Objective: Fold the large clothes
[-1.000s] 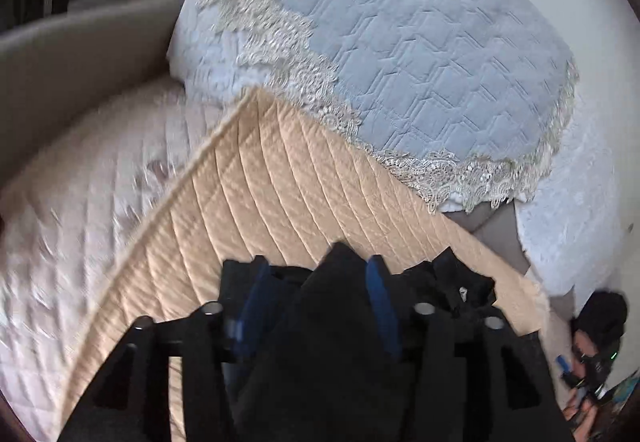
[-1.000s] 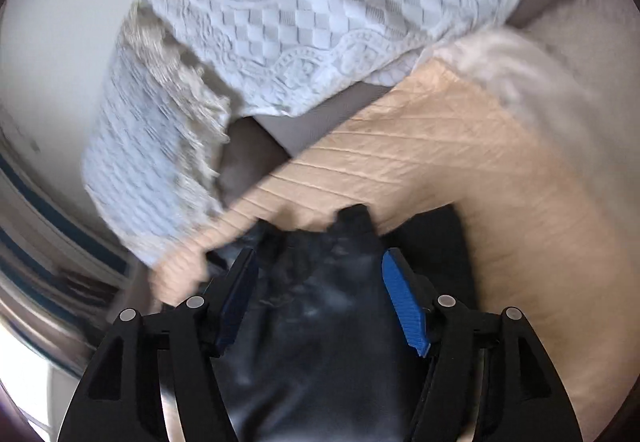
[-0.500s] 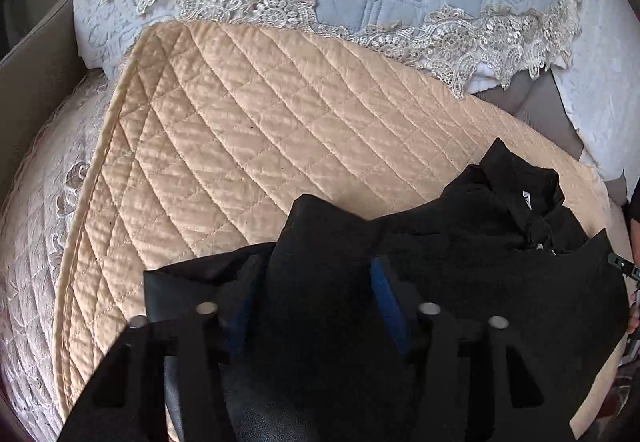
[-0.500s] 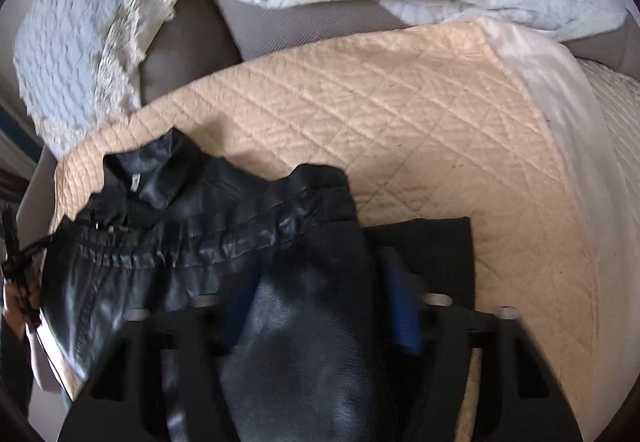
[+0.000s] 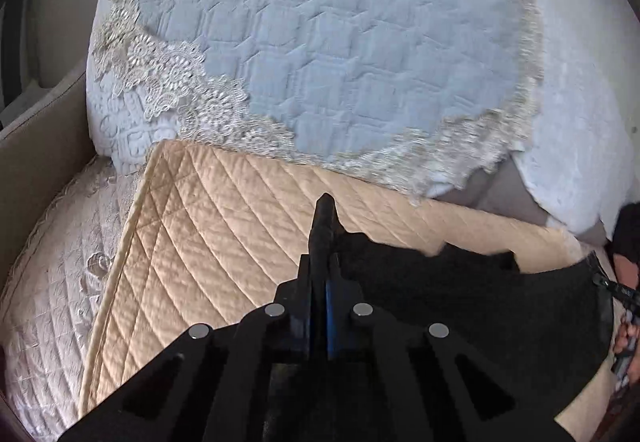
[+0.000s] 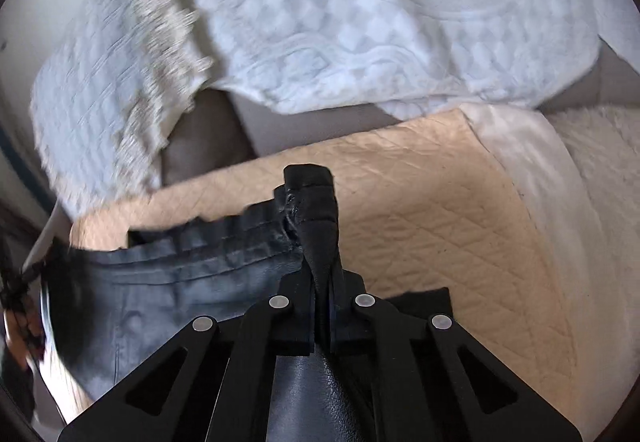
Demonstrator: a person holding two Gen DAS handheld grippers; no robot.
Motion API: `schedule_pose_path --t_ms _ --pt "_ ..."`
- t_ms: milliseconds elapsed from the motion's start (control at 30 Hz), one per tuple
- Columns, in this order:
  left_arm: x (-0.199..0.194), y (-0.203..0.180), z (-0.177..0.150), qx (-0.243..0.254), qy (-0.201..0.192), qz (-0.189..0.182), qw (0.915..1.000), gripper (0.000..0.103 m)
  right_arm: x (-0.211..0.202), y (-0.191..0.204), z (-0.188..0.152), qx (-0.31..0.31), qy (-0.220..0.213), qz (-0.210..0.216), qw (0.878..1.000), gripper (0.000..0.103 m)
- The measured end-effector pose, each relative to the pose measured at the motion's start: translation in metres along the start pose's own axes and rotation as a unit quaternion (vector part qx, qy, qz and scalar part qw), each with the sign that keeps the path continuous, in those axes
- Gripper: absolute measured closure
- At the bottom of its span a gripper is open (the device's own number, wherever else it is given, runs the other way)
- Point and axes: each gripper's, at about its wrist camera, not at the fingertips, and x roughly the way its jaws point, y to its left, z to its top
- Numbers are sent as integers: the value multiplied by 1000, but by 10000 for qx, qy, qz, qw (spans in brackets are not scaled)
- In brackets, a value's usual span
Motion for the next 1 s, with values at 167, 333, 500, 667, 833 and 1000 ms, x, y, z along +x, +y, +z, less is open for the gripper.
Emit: schedule_pose_path --t_ms 167,333,500,667,833,1000 --pt "58 11 -22 -127 535 409 9976 98 48 -5 -14 -32 342 -412 9986 98" --pt "71 21 -35 -279 491 431 9975 96 63 -13 -22 -115 324 -486 9982 95" --pt "81 32 -39 -479 612 466 9959 90 78 -22 -28 -28 393 -508 9979 89" --pt "71 16 -25 -234 690 796 9942 87 50 -17 -21 8 334 -541 9980 78" --pt "3 5 -20 -228 147 679 9973 86 -26 -9 -36 -232 -175 -364 9989 77" --pt "-58 -22 -61 91 -192 251 9995 75 -49 7 -86 -782 -19 -398 9961 77"
